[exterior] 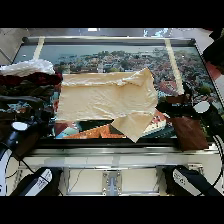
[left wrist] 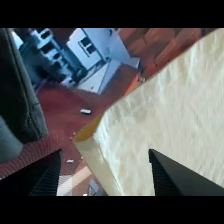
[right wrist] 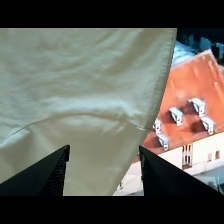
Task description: Fold the shirts.
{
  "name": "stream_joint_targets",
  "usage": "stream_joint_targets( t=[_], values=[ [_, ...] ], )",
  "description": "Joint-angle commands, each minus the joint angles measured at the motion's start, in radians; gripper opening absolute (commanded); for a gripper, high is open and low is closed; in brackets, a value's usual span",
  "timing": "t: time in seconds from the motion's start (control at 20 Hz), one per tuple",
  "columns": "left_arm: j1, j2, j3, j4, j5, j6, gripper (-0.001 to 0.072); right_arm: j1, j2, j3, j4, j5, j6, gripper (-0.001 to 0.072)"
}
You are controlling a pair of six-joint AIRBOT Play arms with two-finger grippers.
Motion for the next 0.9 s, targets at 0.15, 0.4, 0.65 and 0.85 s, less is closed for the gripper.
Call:
stream_joint_targets(
  t=[0.15,0.4,0.65,0.85],
  values=[
    [-0.002,-0.043,-0.019,-0.039,0.034,-0.056,0.0549,0.000,0.005,-0.008,0.005,0.000,0.004,0.0509],
    [-0.013,-0.108,-0.018,-0.192,0.049,0.090,0.0548,0.000,0.005,-0.009,0.004,0.002,0.005,0.0508],
    [-0.013,-0.192,-0.018,-0.293,0.060,0.186,0.0322,0.000,0.005,-0.010,-0.002,0.029,0.034,0.0509],
    [-0.013,-0.211,-0.016,-0.300,0.105,0.251,0.0013,0.000,-0.048,-0.027,-0.025,0.009,0.151,0.0508]
  ],
)
